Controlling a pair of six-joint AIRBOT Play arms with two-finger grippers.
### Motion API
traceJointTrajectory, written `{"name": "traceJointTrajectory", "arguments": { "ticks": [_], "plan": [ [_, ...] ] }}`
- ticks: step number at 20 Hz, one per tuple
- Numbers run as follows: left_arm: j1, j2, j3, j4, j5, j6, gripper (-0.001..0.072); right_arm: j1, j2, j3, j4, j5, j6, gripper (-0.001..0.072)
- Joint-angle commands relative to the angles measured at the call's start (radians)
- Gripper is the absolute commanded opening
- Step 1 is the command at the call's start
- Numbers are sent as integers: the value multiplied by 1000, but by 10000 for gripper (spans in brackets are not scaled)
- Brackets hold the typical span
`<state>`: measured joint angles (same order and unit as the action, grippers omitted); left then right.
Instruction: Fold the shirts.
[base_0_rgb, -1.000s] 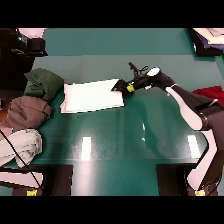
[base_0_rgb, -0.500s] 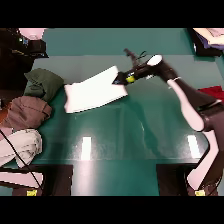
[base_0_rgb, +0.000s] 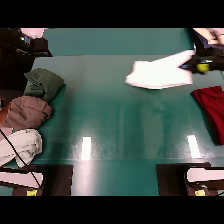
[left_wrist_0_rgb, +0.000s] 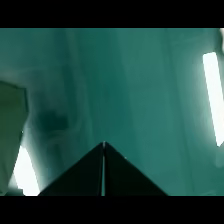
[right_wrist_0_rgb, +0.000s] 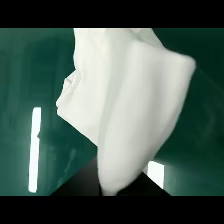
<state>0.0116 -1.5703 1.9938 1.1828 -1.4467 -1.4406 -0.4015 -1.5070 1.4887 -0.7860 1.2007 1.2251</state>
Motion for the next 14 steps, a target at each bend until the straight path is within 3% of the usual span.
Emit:
{"name": "traceJointTrajectory", "arguments": {
  "ticks": [1, 7, 14],
  "plan": [
    [-48, 1, 0, -33, 22, 0, 30, -266, 125, -110, -41, -69, 16, 15],
    [-131, 1, 0, -34, 83, 0, 30, -504, 209, -142, -40, -82, 34, 16],
    [-132, 1, 0, -31, 83, 6, 30, -518, 212, 13, -48, 53, 42, 15]
  ]
}}
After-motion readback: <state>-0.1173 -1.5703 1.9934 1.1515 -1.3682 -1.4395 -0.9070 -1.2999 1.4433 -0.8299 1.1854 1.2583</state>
